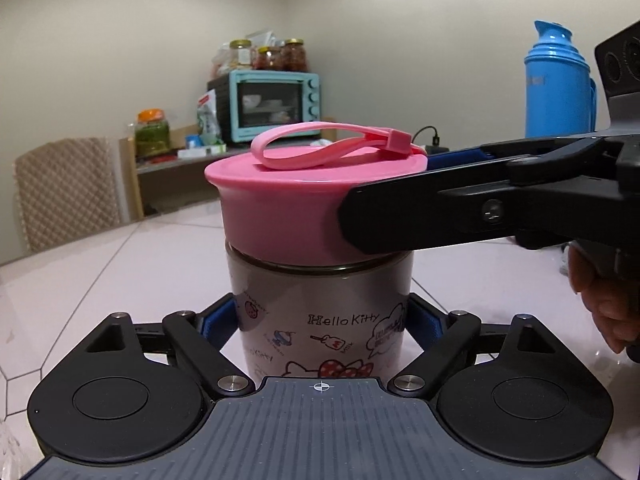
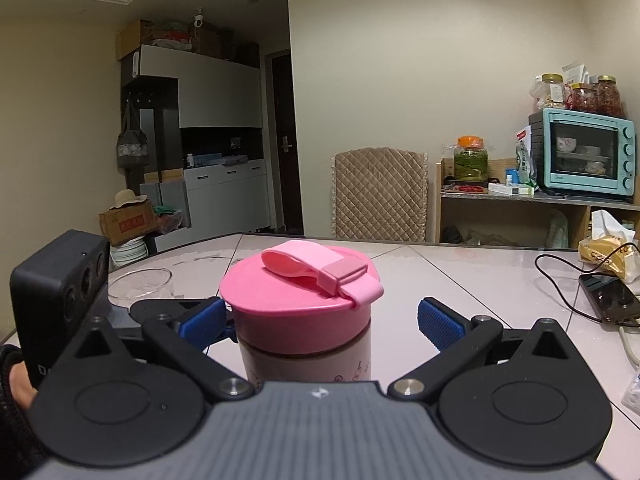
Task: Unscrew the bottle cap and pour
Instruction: 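Grip the pink lid with the right tool and twist it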
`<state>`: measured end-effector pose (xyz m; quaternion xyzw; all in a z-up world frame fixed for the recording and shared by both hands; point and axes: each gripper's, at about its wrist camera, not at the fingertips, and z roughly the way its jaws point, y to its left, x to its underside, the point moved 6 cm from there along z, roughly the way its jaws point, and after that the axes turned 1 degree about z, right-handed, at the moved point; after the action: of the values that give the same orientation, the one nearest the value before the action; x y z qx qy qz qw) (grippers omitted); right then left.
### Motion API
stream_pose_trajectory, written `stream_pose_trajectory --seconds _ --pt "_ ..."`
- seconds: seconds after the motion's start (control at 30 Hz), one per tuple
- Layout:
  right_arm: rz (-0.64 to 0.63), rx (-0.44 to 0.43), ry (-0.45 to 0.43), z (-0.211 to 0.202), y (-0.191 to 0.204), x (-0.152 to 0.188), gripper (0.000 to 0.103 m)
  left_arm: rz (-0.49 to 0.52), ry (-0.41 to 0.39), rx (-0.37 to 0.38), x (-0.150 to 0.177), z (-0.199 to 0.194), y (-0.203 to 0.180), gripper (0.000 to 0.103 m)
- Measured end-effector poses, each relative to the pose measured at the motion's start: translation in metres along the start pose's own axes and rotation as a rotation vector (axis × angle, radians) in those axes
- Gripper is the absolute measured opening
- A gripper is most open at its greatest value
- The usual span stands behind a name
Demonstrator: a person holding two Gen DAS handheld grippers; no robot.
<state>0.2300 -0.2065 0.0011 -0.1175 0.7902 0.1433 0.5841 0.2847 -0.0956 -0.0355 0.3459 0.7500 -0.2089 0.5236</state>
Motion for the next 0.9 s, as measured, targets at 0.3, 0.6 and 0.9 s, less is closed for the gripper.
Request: stream_pose_trajectory --seconds 0.3,0.6,0.9 --pt "-0.001 -0.021 0.002 0.01 0.006 -0.003 0.103 0.004 0.016 0.01 0.002 -0.014 -0.001 0.09" --pt "-0.016 0.022 0.018 0.023 0.01 -0.004 0.091 0.009 0.004 0.029 0.002 -0.014 0.003 0.09" --pt "-0.077 -0.067 0.023 0.025 0.004 -0.003 0.085 0.013 0.0 0.043 0.001 -0.014 0.006 0.09"
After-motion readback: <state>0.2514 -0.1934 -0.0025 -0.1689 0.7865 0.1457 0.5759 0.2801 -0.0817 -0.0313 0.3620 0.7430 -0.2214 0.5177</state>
